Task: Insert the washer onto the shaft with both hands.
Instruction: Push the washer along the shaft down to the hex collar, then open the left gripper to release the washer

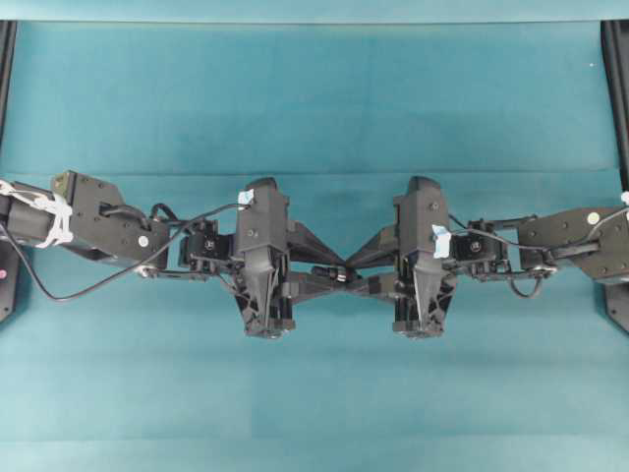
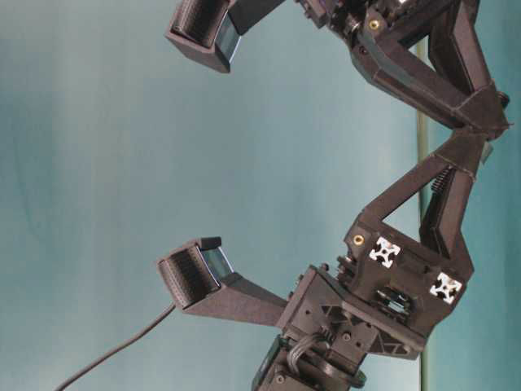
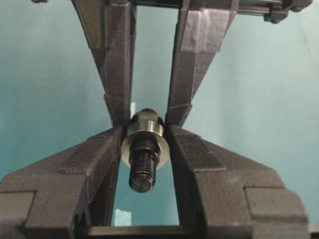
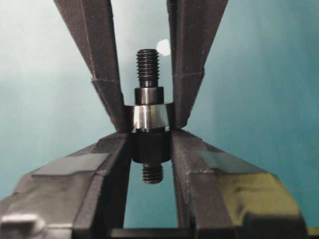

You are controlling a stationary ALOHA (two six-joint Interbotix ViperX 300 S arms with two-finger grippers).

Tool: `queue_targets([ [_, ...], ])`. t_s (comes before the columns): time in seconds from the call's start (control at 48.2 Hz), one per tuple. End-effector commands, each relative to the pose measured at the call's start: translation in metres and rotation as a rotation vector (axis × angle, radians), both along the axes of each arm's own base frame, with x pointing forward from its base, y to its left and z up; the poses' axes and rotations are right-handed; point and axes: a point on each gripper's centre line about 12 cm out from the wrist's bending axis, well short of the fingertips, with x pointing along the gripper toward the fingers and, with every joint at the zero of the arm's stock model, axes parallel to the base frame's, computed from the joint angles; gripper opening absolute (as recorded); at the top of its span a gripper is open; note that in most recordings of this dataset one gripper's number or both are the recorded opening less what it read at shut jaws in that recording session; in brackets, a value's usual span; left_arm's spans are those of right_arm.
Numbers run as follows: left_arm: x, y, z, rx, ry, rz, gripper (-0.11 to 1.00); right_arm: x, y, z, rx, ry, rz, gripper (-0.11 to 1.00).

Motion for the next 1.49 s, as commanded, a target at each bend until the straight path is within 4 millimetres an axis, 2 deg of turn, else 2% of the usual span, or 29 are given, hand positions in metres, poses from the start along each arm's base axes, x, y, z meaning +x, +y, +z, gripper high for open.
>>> queue_targets([
  [0.0,0.006,-0.004,0.009,0.004,-0.025,-0.011,0.37,0.009,-0.002,0.014,-0.004,-0.052,-0.003,0.0],
  [0.291,0.005,0.001,0.006,-0.002,0.02,0.003,0.37,0.008,-0.002,0.013,-0.002,-0.048,-0.004,0.0],
  [0.727,0.007,0.004,0.013,0.001,0.0,0.01,0.37,0.008,-0.001,0.013,-0.002,-0.044,-0.002,0.0],
  [0.747,0.007,0.004,0.014,0.006,-0.003,0.008,0.39,0.008,-0.001,0.013,-0.002,-0.044,-0.002,0.0],
  [0.872,0.006,0.004,0.018,0.012,-0.013,0.005,0.74,0.008,-0.001,0.013,-0.002,-0.044,-0.002,0.0],
  [0.934,0.005,0.005,0.018,0.017,-0.011,0.005,0.87,0.008,-0.001,0.013,-0.002,-0.043,-0.002,0.0],
  [1.142,0.004,0.004,0.019,0.079,-0.01,-0.026,0.85,0.008,-0.001,0.013,-0.002,-0.043,-0.002,0.0],
  [1.474,-0.004,0.004,0.032,0.081,-0.031,-0.027,0.85,0.007,-0.001,0.011,-0.002,-0.029,-0.002,0.0],
])
